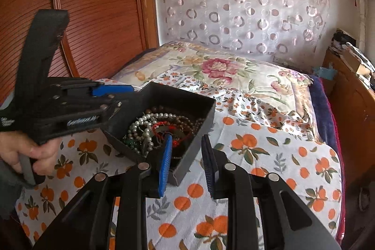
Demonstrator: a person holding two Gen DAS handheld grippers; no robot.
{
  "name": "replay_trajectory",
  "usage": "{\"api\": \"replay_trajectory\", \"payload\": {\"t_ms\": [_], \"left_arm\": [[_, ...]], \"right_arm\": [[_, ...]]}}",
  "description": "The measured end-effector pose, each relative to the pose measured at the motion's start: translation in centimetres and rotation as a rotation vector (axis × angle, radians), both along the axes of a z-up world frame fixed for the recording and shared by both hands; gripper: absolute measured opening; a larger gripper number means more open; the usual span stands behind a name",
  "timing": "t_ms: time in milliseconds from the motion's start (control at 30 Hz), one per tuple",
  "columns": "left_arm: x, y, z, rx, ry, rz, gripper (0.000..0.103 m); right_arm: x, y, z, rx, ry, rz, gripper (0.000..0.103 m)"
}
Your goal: Organize jewelry
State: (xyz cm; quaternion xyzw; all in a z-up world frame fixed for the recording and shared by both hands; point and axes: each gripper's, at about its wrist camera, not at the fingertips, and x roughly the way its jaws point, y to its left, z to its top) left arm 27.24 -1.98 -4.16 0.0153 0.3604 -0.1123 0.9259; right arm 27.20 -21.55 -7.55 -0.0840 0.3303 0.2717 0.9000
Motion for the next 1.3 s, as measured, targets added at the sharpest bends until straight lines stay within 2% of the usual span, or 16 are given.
{"api": "replay_trajectory", "payload": {"t_ms": [33, 100, 233, 300, 400, 500, 567, 667, 767, 967, 1300], "left_arm": [[0.1, 0.0, 0.0, 0.003, 0.001, 0.004, 0.025], [0.0, -0.1, 0.1, 0.004, -0.012, 0.013, 0.047], [-0.6, -0.1, 0.4, 0.006, -0.019, 0.023, 0.056], [-1.4, -0.2, 0.6, 0.022, -0.035, 0.037, 0.069], [-2.9, 0.0, 0.8, 0.043, -0.049, 0.06, 0.082], [-4.8, 0.3, 0.8, 0.053, -0.05, 0.091, 0.091], [-6.2, 0.4, 0.8, 0.059, -0.049, 0.101, 0.094], [-8.5, 0.7, 0.9, 0.061, -0.055, 0.115, 0.096], [-10.9, 1.0, 1.2, 0.05, -0.052, 0.129, 0.096], [-15.9, 1.5, 2.4, 0.047, -0.09, 0.159, 0.096], [-21.4, 2.1, 4.2, 0.036, -0.146, 0.194, 0.096]], "right_arm": [[-0.1, -0.1, 0.0, 0.0, 0.001, -0.003, 0.028], [-0.6, -0.3, -0.1, -0.004, 0.003, -0.011, 0.028], [-1.3, -0.8, -0.2, 0.001, 0.005, -0.03, 0.028], [-1.6, -1.0, -0.2, 0.008, 0.003, -0.041, 0.028], [-2.3, -1.3, -0.2, 0.02, 0.001, -0.057, 0.028], [-3.3, -1.6, -0.2, 0.033, -0.006, -0.077, 0.045], [-4.3, -1.9, -0.1, 0.051, -0.013, -0.092, 0.064], [-5.6, -2.3, 0.1, 0.064, -0.028, -0.112, 0.081], [-7.3, -2.7, 0.4, 0.076, -0.045, -0.144, 0.091], [-11.1, -3.5, 2.0, 0.106, -0.091, -0.203, 0.1], [-16.4, -4.8, 3.9, 0.147, -0.172, -0.26, 0.101]]}}
